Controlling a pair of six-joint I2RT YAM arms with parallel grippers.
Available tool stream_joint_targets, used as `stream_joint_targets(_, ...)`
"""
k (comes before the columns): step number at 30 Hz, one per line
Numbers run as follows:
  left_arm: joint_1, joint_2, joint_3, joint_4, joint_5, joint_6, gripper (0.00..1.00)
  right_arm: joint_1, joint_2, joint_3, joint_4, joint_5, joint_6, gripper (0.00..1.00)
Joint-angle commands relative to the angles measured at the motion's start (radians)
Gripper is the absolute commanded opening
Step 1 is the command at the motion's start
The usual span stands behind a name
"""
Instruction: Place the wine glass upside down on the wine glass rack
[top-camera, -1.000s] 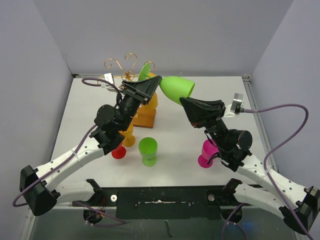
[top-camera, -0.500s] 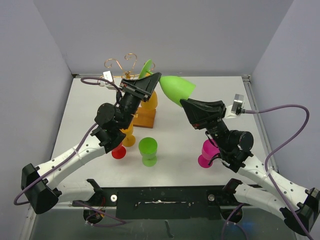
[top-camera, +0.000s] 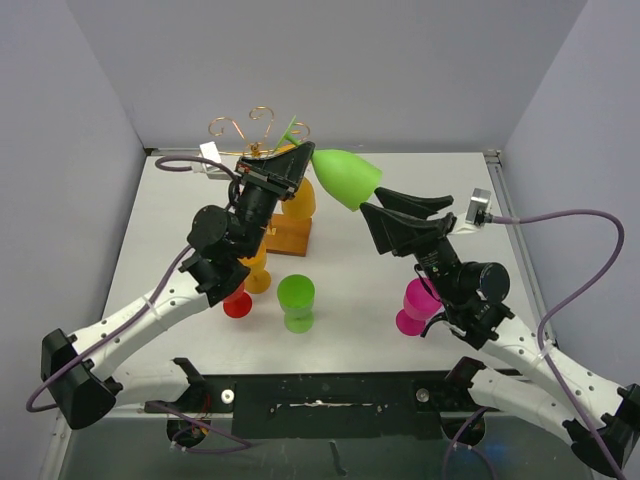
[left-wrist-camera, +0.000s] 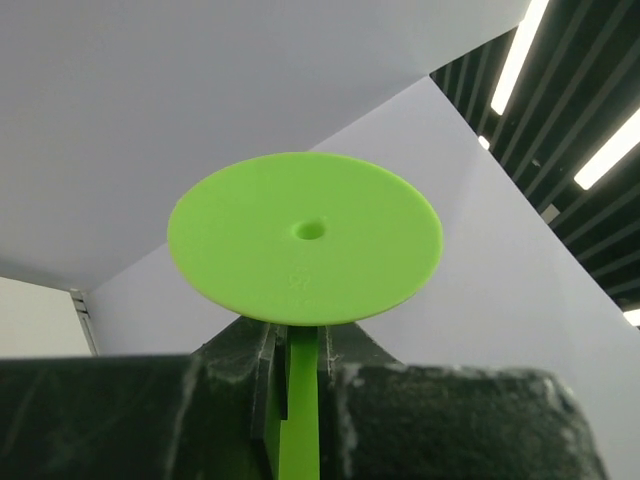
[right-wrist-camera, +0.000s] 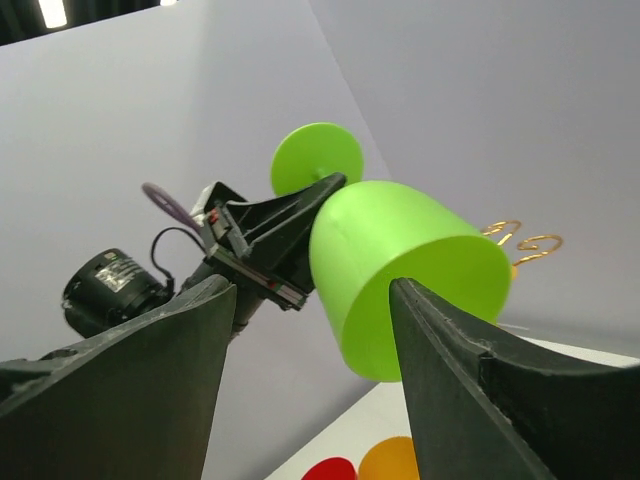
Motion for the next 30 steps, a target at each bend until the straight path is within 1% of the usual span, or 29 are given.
stream_joint_targets(1,0.002,-0.075,0.015,0.014,-0.054,0.136,0.0,0.009,-0.055,0.016,-0.093,0.173,0.016,0.65)
stream_joint_targets(4,0.002,-0.105,-0.006,0.005,-0.05,0.225,0.0,0.009,-0.079,0.039,-0.186,0.266,0.039,0.68)
stream_joint_targets(6,0.002,-0.123,-0.01,-0.012,-0.008,0.316,0.0,0.009,-0.083,0.077,-0.275,0.298,0.063,0.68)
stream_joint_targets(9,0.002,-0.143,-0.01,-0.083,0.095,0.48,0.0,0.009,-0.071,0.165,-0.398,0.297,0.089,0.69)
stream_joint_targets(12,0.003,-0.158,-0.023,-0.143,0.135,0.546,0.0,0.009,-0.054,0.225,-0.468,0.264,0.109,0.69)
stream_joint_targets(14,0.003,-0.161,-0.016,-0.19,0.201,0.618,0.0,0.009,-0.039,0.254,-0.492,0.219,0.123,0.69)
stream_joint_targets(16,0.004,-0.159,0.001,-0.244,0.298,0.7,0.0,0.009,-0.016,0.279,-0.508,0.174,0.144,0.69)
stream_joint_targets(20,0.002,-0.145,0.02,-0.297,0.491,0.838,0.0,0.009,0.034,0.308,-0.474,0.054,0.184,0.69)
stream_joint_targets(23,0.0,-0.13,0.047,-0.338,0.537,0.901,0.0,0.009,0.078,0.353,-0.48,0.008,0.24,0.67)
stream_joint_targets(26,0.001,-0.127,0.036,-0.316,0.558,0.949,0.0,0.009,0.117,0.392,-0.497,-0.034,0.301,0.65)
stream_joint_targets(30,0.0,-0.134,-0.005,-0.28,0.589,1.025,0.0,0.009,0.147,0.399,-0.513,-0.031,0.403,0.57)
